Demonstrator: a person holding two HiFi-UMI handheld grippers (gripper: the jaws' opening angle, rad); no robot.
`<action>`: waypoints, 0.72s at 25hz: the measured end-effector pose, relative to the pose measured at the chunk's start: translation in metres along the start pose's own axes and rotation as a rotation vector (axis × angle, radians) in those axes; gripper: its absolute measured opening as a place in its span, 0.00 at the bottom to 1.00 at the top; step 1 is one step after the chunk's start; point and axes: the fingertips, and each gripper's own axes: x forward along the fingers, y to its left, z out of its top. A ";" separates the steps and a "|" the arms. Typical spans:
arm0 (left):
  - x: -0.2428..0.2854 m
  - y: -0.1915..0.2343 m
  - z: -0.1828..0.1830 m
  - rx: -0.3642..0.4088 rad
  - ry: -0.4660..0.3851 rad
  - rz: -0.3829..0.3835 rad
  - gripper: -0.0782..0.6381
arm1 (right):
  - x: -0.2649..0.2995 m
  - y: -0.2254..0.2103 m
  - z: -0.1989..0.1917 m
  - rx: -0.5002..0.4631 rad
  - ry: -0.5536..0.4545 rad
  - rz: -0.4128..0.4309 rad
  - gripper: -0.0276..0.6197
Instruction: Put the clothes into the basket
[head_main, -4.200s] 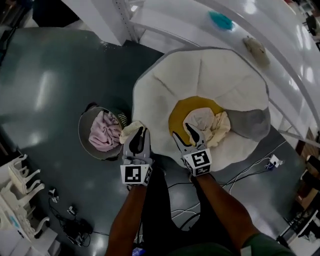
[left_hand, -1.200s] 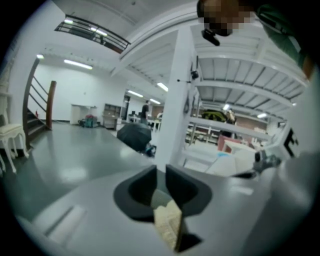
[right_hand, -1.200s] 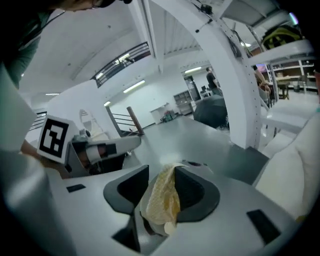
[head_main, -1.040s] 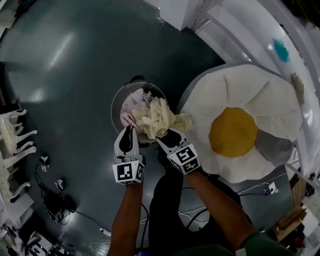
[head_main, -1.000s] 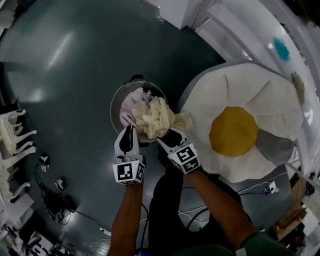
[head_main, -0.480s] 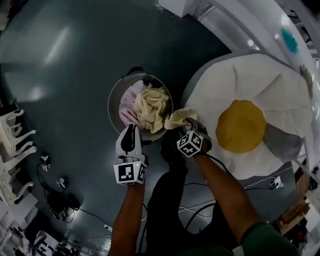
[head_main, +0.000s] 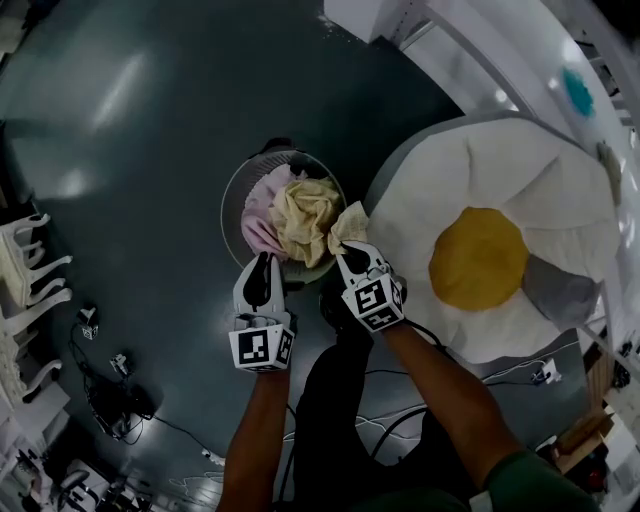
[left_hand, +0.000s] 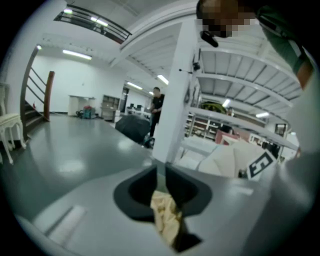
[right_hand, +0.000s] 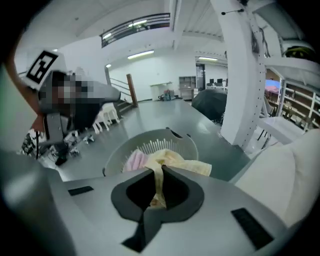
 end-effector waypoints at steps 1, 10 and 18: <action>-0.001 0.001 0.003 -0.003 -0.005 0.006 0.18 | 0.001 0.007 0.014 0.027 -0.022 0.016 0.06; -0.024 0.031 0.021 -0.023 -0.024 0.084 0.18 | 0.040 0.074 0.057 0.243 0.100 0.303 0.41; -0.050 0.032 0.072 -0.034 -0.078 0.114 0.18 | -0.022 0.054 0.081 0.198 0.059 0.242 0.48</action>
